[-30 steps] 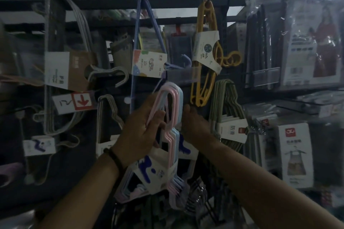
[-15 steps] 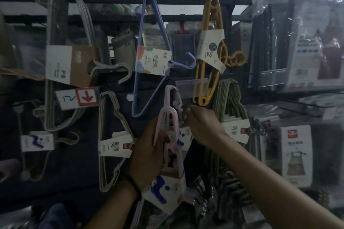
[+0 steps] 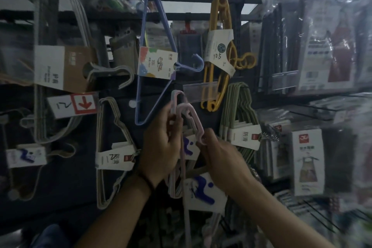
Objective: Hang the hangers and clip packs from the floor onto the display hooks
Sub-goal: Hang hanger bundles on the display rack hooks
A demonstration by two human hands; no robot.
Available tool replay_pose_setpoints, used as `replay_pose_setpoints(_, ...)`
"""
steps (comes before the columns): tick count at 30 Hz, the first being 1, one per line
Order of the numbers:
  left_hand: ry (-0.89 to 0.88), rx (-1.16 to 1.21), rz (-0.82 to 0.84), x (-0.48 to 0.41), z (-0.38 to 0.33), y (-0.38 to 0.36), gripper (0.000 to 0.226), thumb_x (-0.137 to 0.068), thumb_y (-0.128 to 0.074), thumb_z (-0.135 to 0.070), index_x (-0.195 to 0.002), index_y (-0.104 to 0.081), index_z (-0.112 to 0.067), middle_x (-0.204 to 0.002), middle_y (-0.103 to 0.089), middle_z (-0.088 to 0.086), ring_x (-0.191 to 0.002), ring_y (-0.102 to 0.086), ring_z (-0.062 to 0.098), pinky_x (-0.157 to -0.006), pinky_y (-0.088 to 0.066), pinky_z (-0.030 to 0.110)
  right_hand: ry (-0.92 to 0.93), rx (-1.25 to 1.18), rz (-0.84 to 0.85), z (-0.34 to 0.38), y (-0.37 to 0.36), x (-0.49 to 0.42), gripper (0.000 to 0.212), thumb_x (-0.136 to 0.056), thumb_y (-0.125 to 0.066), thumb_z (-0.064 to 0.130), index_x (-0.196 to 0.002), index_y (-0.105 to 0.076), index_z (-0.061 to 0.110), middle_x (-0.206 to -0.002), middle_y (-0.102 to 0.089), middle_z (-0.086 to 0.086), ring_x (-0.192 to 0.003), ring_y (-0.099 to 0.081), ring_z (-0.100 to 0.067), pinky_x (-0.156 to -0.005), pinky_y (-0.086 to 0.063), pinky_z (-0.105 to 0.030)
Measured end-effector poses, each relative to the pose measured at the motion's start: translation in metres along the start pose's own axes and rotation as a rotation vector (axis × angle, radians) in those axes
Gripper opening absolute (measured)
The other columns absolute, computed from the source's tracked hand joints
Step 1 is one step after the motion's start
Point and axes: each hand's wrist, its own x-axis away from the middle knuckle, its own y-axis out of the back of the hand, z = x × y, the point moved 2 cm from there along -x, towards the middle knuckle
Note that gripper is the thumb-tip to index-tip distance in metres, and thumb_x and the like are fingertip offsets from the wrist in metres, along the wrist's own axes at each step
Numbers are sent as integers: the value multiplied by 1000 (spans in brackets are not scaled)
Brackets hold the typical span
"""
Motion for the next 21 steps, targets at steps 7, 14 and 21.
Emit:
replay_pose_setpoints(7, -18, 16, 190, 20, 5, -1, 73, -104, -64, -24, -156, -26, -58, -146, -56, -20, -112, -66, -3, -88, -58, 18, 27, 65, -113, -2, 8, -14, 32, -99, -61, 15, -105, -33, 29, -89, -50, 4, -65, -54, -26, -55, -52, -47)
replay_pose_setpoints(14, -81, 8, 254, 52, 7, -18, 73, -108, -56, -23, -164, -16, -45, -160, -40, -20, -123, -59, -4, -91, -56, 16, 75, -52, -332, -9, 13, -7, 13, -101, -54, 13, -107, -45, 19, -92, -52, 3, -60, -49, -16, -48, -44, -35)
replay_pose_setpoints(21, 22, -19, 312, 50, 30, -26, 76, -109, -52, -20, -162, -9, -56, -165, -32, -25, -142, -48, -1, -111, -50, 26, -39, 92, -116, -21, -9, -27, 50, -86, -70, 4, -124, -40, 15, -106, -63, -7, -78, -66, -35, -64, -55, -47)
